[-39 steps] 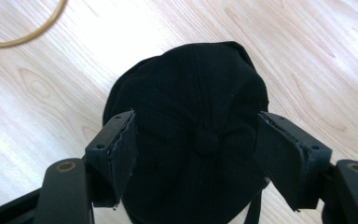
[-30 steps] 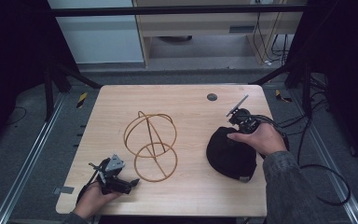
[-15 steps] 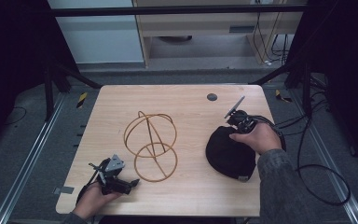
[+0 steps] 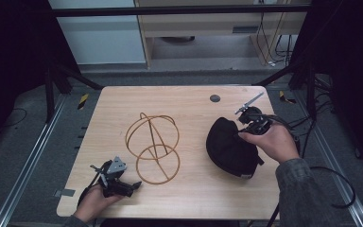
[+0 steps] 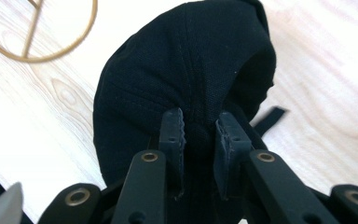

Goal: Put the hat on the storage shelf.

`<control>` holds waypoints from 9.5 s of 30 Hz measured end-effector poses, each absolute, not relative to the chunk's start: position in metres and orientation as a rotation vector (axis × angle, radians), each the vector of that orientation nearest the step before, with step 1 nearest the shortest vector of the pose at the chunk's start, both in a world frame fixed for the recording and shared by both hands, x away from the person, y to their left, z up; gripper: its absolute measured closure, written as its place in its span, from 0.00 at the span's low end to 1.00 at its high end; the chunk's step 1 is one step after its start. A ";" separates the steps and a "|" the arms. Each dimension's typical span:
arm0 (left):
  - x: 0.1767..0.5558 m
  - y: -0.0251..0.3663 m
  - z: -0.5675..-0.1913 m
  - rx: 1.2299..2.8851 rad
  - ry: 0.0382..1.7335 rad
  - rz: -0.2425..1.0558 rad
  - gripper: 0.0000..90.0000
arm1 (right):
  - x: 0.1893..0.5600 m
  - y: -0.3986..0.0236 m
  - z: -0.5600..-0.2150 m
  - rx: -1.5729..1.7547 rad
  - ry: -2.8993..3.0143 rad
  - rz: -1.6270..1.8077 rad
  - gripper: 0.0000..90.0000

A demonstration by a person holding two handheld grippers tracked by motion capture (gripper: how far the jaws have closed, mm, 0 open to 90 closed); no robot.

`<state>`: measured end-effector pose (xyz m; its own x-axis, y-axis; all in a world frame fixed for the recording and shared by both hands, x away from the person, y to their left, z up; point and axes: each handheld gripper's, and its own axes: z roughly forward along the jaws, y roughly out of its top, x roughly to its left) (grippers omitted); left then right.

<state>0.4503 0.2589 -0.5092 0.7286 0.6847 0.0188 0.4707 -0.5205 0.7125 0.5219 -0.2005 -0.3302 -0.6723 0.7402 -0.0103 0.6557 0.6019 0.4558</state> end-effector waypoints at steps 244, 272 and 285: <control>0.454 0.258 -0.509 2.209 0.906 0.402 0.00 | 0.501 -0.079 -0.211 0.852 2.491 1.142 0.65; 0.454 0.258 -0.509 2.205 0.915 0.405 0.00 | 0.498 -0.134 -0.250 1.054 2.296 1.061 0.30; 0.453 0.259 -0.509 2.205 0.916 0.408 0.00 | 0.493 -0.146 -0.276 1.136 2.221 1.011 0.13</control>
